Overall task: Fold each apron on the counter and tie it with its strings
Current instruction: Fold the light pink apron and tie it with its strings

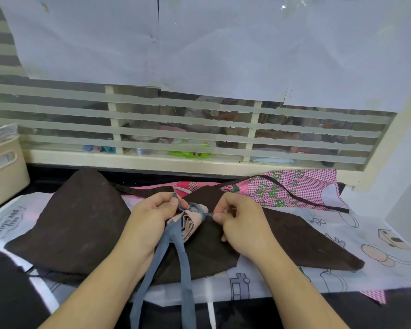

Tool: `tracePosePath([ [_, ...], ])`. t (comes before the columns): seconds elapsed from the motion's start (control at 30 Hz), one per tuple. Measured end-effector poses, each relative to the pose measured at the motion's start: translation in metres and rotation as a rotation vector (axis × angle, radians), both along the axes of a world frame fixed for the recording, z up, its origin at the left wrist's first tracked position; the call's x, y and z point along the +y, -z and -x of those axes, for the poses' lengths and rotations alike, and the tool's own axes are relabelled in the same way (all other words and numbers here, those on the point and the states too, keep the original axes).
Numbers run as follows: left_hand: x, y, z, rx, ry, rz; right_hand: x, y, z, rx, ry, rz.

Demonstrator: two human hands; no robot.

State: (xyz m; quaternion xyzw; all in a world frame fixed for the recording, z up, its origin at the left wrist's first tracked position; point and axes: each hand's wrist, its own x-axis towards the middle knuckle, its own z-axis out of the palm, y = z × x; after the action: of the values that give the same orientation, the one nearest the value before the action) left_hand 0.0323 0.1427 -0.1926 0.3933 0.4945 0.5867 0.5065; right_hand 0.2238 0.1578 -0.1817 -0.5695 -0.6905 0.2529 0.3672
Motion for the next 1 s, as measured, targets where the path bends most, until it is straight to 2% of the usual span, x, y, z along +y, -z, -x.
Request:
tracePosePath([
  [0.17,-0.006,-0.001,-0.003,0.488,0.021,-0.134,-0.004,-0.004,-0.001,0.041,-0.071,0.0],
  [0.3,-0.008,-0.001,-0.005,0.626,0.078,-0.173,-0.011,-0.005,0.009,0.077,-0.225,-0.013],
  [0.47,-0.011,-0.002,-0.005,0.64,0.166,-0.188,-0.015,-0.007,0.018,-0.064,-0.271,-0.19],
  [0.63,-0.013,-0.006,-0.004,0.661,0.217,-0.192,-0.012,-0.005,0.015,-0.06,-0.276,-0.321],
  [0.83,-0.015,-0.006,-0.002,0.737,0.278,-0.222,-0.008,-0.004,0.011,-0.053,-0.268,-0.323],
  [1.0,-0.016,-0.006,-0.004,0.704,0.293,-0.225,-0.007,-0.004,0.009,-0.074,-0.224,-0.282],
])
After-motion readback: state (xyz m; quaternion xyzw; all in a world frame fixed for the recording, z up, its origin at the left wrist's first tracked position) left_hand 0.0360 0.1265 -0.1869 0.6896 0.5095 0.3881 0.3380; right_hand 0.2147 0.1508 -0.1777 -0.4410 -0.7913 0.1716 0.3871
